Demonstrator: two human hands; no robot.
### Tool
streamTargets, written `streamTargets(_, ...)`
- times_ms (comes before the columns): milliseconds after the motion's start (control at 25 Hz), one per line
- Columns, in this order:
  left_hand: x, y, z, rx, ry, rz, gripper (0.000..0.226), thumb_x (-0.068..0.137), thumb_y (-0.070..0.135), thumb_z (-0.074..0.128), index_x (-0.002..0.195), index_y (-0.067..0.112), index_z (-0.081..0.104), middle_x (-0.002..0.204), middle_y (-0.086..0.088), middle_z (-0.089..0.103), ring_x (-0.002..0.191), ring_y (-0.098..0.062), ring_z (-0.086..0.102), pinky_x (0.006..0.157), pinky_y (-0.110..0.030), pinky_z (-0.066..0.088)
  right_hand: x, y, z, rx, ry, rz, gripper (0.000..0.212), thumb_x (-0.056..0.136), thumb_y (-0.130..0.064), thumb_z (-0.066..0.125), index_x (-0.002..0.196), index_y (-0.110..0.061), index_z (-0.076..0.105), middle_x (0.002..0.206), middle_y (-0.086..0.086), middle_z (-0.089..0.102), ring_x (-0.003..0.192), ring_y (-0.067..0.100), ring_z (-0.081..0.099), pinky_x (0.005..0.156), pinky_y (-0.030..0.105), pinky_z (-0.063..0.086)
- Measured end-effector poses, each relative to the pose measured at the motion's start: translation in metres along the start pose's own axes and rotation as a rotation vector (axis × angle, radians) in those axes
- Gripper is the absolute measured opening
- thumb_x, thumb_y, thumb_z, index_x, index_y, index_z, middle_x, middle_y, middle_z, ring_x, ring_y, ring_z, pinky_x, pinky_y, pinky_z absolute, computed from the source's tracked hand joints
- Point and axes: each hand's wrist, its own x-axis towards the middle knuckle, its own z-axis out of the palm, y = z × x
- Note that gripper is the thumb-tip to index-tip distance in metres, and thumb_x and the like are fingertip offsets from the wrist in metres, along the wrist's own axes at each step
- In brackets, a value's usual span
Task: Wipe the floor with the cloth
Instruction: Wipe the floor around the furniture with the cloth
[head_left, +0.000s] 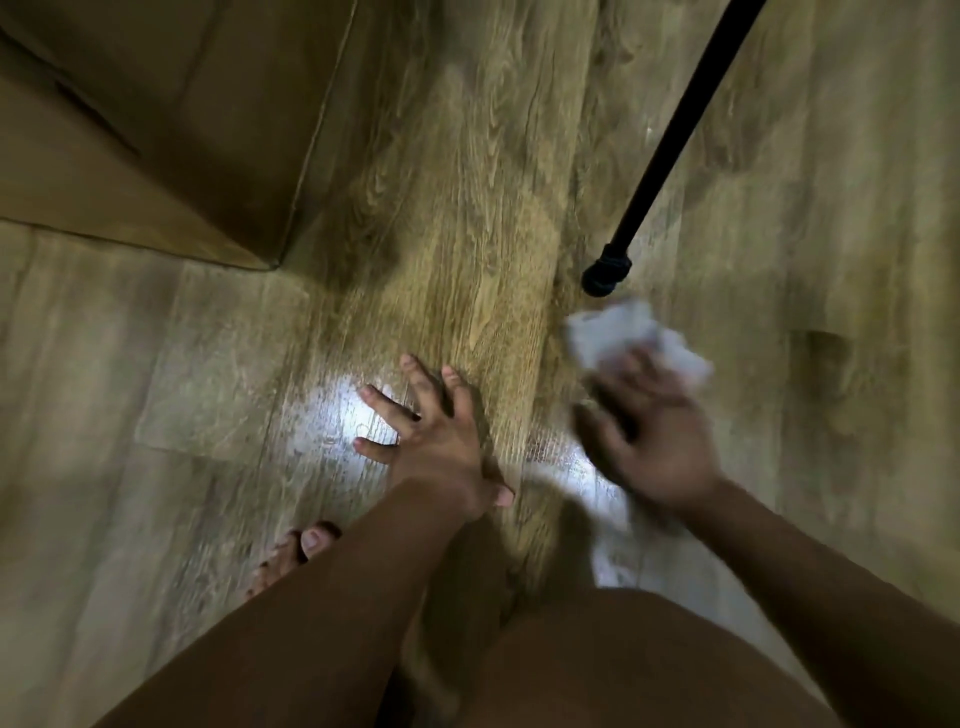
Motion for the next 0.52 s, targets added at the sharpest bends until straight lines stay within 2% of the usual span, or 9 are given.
streamTargets(80,0.000,0.002,0.000,0.000,-0.027,-0.030,0.149,0.058,0.065,0.084,0.151,0.024,-0.025,0.144,-0.014,-0.054,0.126,-0.063,-0.042,0.100,-0.086,0.013,0.061,-0.077,0.026,0.015,-0.142,-0.269,0.044,0.095,-0.034,0.048,0.139,-0.026,0.052,0.153,0.001,0.040,0.147,0.023,0.022,0.120,0.046,0.015)
streamTargets(160,0.002,0.003,0.001,0.003,-0.050,-0.022,0.145,0.059,0.064,0.084,0.155,0.022,-0.016,0.145,-0.012,-0.053,0.123,-0.062,-0.046,0.100,-0.086,0.011,0.128,-0.135,0.035,0.028,-0.298,-0.415,0.047,0.101,-0.039,0.037,0.146,-0.030,0.040,0.160,-0.003,0.023,0.150,0.019,0.009,0.121,0.045,0.002)
streamTargets(240,0.005,0.004,-0.002,0.001,-0.066,-0.051,0.155,0.056,0.063,0.086,0.150,0.018,-0.029,0.141,-0.014,-0.056,0.124,-0.064,-0.044,0.100,-0.086,0.011,0.186,-0.170,0.039,-0.053,-0.392,-0.487,0.048,0.104,-0.044,0.026,0.147,-0.029,0.038,0.161,-0.002,0.022,0.150,0.020,0.008,0.120,0.046,0.003)
streamTargets(360,0.004,0.008,-0.008,-0.030,-0.078,-0.083,0.161,0.055,0.061,0.089,0.145,0.017,-0.037,0.138,-0.015,-0.058,0.126,-0.063,-0.042,0.099,-0.085,0.011,0.217,-0.175,0.034,-0.126,-0.403,-0.485,0.049,0.103,-0.047,0.023,0.146,-0.031,0.039,0.161,-0.002,0.021,0.150,0.021,0.008,0.120,0.047,0.005)
streamTargets(440,0.002,0.006,-0.005,-0.045,-0.048,-0.062,0.161,0.054,0.061,0.089,0.146,0.017,-0.035,0.141,-0.013,-0.056,0.128,-0.063,-0.041,0.100,-0.085,0.013,0.181,-0.142,0.029,-0.062,-0.304,-0.479,0.043,0.104,-0.042,0.030,0.143,-0.031,0.046,0.158,0.001,0.030,0.148,0.023,0.017,0.120,0.046,0.011)
streamTargets(520,0.001,0.000,-0.001,-0.045,0.011,-0.027,0.160,0.052,0.062,0.089,0.148,0.018,-0.031,0.145,-0.012,-0.053,0.129,-0.062,-0.039,0.099,-0.085,0.014,0.108,-0.074,0.016,0.029,-0.192,-0.432,0.037,0.101,-0.031,0.043,0.134,-0.023,0.058,0.150,0.004,0.044,0.144,0.026,0.031,0.116,0.049,0.024)
